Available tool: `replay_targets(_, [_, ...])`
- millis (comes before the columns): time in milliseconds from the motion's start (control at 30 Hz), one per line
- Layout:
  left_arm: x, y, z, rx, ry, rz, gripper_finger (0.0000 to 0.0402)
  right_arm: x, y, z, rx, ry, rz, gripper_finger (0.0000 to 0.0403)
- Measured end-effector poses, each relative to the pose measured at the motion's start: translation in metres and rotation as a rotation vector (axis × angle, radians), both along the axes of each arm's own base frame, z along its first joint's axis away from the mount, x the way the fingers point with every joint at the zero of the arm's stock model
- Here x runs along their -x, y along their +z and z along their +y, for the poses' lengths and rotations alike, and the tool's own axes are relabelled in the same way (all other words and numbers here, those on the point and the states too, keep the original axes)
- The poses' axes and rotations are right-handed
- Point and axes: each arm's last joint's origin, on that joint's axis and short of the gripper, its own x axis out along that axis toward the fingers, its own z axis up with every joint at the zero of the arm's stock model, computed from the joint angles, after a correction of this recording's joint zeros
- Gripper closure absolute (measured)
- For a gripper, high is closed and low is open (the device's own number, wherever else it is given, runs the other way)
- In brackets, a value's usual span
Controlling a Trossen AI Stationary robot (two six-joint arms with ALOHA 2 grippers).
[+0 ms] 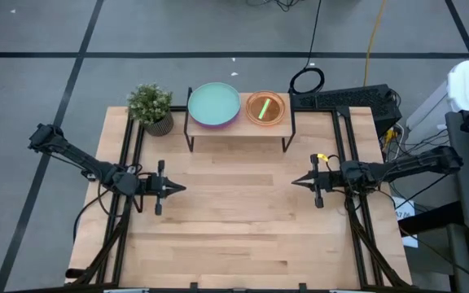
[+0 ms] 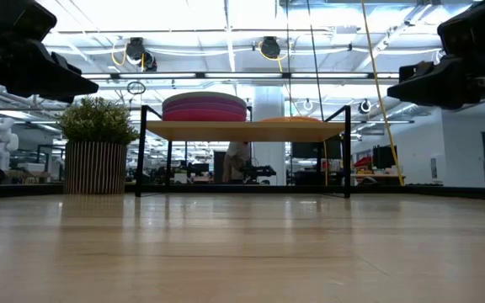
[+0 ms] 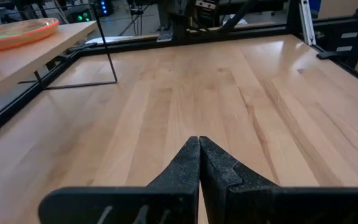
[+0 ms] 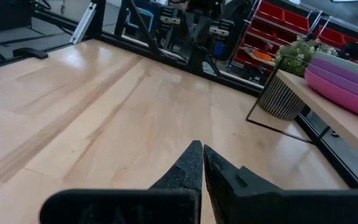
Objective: Place and stack plates onto a shelf
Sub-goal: Return to Home Position
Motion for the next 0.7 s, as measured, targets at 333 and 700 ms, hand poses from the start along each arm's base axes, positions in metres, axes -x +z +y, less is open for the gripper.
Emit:
replay_targets(333, [-0.001,0.002,0.007,-0.042,-0.012,-0.008,0.0399,0.000,0.000,-0.004,-0.022,0.026,0.001,0.0403])
replay_targets(700, [-0.003,0.005,0.015,-0.008,-0.079,-0.024,0.0399,-0.001,0.000,-0.007,-0.040,0.001,0.002,0.0403])
